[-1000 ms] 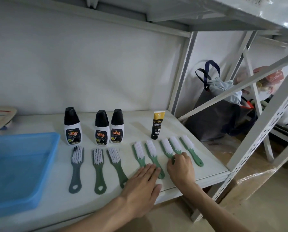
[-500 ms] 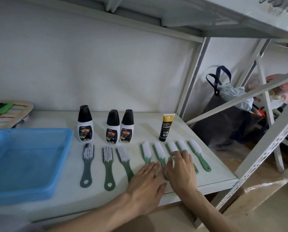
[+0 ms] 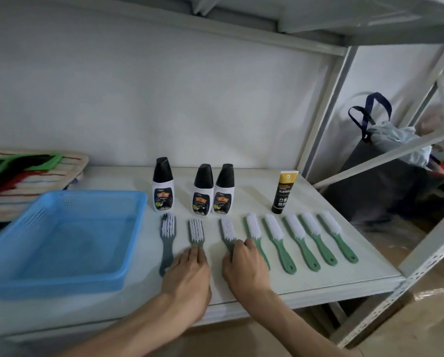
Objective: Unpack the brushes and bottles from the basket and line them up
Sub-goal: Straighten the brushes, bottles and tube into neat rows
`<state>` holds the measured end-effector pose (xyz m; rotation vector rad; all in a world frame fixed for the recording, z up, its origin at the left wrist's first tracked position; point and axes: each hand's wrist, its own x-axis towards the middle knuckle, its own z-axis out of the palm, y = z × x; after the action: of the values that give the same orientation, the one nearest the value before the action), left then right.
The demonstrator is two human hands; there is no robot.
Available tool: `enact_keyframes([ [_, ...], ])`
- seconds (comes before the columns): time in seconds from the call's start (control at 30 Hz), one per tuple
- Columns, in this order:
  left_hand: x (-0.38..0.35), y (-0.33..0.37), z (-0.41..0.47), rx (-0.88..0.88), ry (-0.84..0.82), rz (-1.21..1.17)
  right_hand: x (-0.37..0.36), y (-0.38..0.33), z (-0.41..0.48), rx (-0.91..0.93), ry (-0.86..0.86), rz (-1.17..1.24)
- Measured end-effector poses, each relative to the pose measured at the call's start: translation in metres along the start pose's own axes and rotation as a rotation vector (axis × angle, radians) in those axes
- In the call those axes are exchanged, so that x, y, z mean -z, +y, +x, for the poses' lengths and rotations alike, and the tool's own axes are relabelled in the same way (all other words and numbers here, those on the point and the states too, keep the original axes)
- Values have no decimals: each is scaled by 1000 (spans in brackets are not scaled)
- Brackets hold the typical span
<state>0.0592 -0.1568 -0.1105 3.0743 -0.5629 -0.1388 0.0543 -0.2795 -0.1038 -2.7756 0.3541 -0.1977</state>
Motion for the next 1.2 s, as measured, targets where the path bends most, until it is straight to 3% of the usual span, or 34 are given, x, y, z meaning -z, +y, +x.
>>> enact_keyframes([
  [0.27, -3, 3, 7, -65, 38, 23, 3, 7, 5, 6, 49, -21],
  [0.4, -2, -5, 0, -4, 53, 38, 0, -11, -11, 170, 145, 6],
  [0.57, -10, -33, -21, 107, 45, 69, -14, -49, -27, 350, -18, 79],
  [0.83, -22, -54, -28, -35, -4, 62, -37, -56, -33, 432, -114, 67],
  [1.0, -33, -51, -30, -48, -32, 29, -31, -45, -37, 497, 119, 171],
  [1.2, 2, -40, -30, -148, 354, -284, 21, -36, 9, 331, 285, 341],
])
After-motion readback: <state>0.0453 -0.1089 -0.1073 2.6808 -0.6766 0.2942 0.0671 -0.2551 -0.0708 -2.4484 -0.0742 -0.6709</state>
